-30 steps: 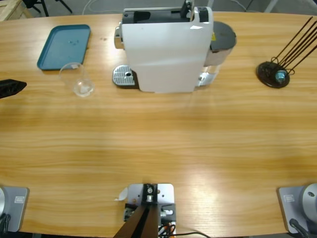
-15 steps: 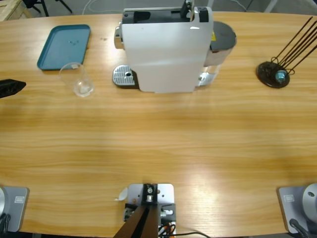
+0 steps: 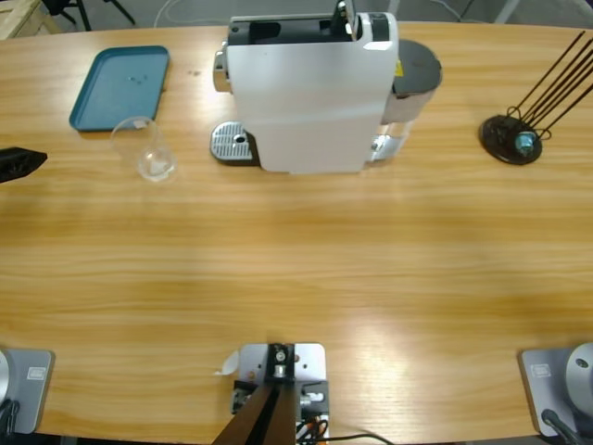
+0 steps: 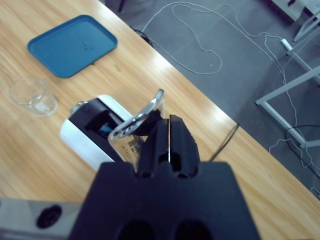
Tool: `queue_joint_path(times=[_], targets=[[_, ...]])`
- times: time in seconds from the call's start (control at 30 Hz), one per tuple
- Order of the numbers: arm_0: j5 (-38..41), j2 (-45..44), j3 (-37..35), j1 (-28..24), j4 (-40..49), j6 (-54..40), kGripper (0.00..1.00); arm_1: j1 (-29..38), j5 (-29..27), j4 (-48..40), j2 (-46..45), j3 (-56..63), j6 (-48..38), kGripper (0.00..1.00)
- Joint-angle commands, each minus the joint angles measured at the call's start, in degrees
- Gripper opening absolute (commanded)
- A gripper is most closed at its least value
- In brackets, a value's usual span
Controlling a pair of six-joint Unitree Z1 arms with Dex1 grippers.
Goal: Pour coffee
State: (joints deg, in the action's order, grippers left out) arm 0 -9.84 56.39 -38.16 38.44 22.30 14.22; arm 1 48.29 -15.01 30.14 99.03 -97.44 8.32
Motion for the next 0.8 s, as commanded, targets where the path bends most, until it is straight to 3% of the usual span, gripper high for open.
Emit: queue_joint_path(times=[0.03,0.37,0.8], targets=[[0.61,-0.89,2.04,-0.47,-0.75,-1.04,0.964,4.45,0.22,-0.47,9.0,-2.93,-0.85,0.0],[0.56,-0.57,2.04,-0.47,-0.76,-1.04,0.964,4.5,1.38,-3.11,12.52,-0.24,-1.29,0.0],[0.54,-0.08,1.95,-0.47,-0.73,-1.04,0.964,5.77,2.23,-13.23,15.82,8.25,-3.93,0.0]])
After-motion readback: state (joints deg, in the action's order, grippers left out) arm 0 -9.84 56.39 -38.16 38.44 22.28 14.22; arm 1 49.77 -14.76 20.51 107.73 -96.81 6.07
